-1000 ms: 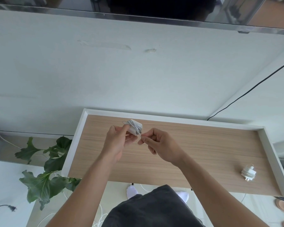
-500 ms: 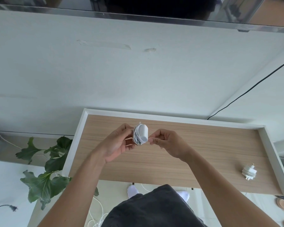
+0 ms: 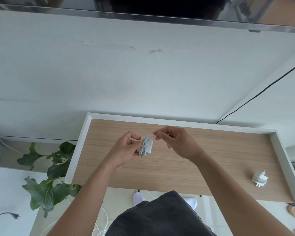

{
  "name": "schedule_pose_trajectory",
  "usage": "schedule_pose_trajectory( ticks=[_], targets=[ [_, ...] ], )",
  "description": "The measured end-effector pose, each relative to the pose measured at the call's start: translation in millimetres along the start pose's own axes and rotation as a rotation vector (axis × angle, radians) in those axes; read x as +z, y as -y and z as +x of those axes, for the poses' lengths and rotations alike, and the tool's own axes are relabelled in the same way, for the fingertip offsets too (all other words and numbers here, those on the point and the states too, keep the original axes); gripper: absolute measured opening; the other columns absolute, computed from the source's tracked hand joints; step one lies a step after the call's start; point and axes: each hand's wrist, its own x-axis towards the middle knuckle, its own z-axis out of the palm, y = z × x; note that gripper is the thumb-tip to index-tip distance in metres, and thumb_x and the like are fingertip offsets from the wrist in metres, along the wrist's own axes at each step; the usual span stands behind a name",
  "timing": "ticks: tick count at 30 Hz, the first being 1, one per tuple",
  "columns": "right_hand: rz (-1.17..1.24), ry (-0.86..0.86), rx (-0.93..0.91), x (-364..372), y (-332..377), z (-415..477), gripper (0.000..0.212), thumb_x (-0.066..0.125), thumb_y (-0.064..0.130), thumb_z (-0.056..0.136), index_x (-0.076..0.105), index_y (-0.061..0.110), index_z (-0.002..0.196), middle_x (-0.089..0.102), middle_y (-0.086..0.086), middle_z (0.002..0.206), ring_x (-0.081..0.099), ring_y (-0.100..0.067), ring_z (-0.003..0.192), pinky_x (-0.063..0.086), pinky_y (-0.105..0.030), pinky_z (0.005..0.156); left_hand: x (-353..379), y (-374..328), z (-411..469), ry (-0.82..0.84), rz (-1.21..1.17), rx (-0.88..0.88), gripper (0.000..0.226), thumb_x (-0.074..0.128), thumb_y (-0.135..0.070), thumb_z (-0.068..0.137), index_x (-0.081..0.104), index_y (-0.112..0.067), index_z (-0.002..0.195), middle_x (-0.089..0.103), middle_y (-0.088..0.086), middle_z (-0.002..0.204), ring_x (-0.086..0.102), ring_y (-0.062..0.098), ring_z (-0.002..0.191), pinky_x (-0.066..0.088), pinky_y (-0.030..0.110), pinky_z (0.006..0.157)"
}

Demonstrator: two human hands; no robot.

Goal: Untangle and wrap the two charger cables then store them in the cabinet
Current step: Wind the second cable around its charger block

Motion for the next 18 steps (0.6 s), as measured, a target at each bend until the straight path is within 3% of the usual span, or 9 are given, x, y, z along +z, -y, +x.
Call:
schedule_pose_trajectory(
  ticks=[3, 7, 10, 13, 18],
  targets=[
    [0.008, 0.023, -0.018, 9.3, 1.6, -2.4, 0.025, 0.058, 0.023, 0.113, 0.081, 0.025, 0.122, 0.083, 0.008, 0.107, 0.056, -0.01, 0.069, 0.061, -0.032, 0.071, 4.5, 1.9, 2.9, -0.12, -0.041, 0.022, 0.019, 0.073, -0.019, 0.105, 0.063, -0.007, 0.116, 0.08, 0.019, 0.113, 0.083, 0.029, 0.099, 0.069, 0.04, 0.083],
    [0.057, 0.046, -0.029, 20.4, 3.0, -4.3, 0.021, 0.065, 0.018, 0.11, 0.078, 0.021, 0.126, 0.084, 0.003, 0.108, 0.059, -0.013, 0.068, 0.062, -0.033, 0.073, 8.8, 5.2, 6.4, -0.205, -0.087, 0.079, 0.018, 0.073, -0.018, 0.104, 0.061, -0.009, 0.115, 0.08, 0.02, 0.111, 0.084, 0.028, 0.098, 0.069, 0.041, 0.084],
    [0.124, 0.05, -0.006, 26.3, 1.1, -3.9, 0.017, 0.072, 0.018, 0.106, 0.072, 0.015, 0.122, 0.084, -0.003, 0.108, 0.066, -0.019, 0.071, 0.063, -0.041, 0.076, 12.9, 6.4, 7.9, -0.233, -0.131, 0.103, 0.022, 0.074, -0.019, 0.104, 0.06, -0.008, 0.117, 0.077, 0.026, 0.113, 0.084, 0.028, 0.094, 0.069, 0.038, 0.082],
    [0.228, 0.041, 0.073, 32.4, -2.2, -2.2, 0.03, 0.081, 0.023, 0.1, 0.062, 0.013, 0.121, 0.084, -0.01, 0.105, 0.069, -0.025, 0.071, 0.059, -0.05, 0.08, 15.6, 5.8, 8.1, -0.23, -0.205, 0.078, 0.027, 0.075, -0.023, 0.103, 0.061, -0.015, 0.124, 0.076, 0.026, 0.117, 0.084, 0.028, 0.098, 0.068, 0.04, 0.089],
    [0.248, 0.006, 0.126, 35.5, -0.5, -6.5, 0.024, 0.082, 0.029, 0.099, 0.073, 0.008, 0.108, 0.085, -0.008, 0.097, 0.067, -0.018, 0.068, 0.058, -0.034, 0.073, 21.9, 6.8, 5.4, -0.143, -0.382, 0.07, 0.037, 0.068, -0.018, 0.108, 0.06, -0.03, 0.143, 0.079, 0.021, 0.121, 0.082, 0.027, 0.105, 0.066, 0.033, 0.089]
  ],
)
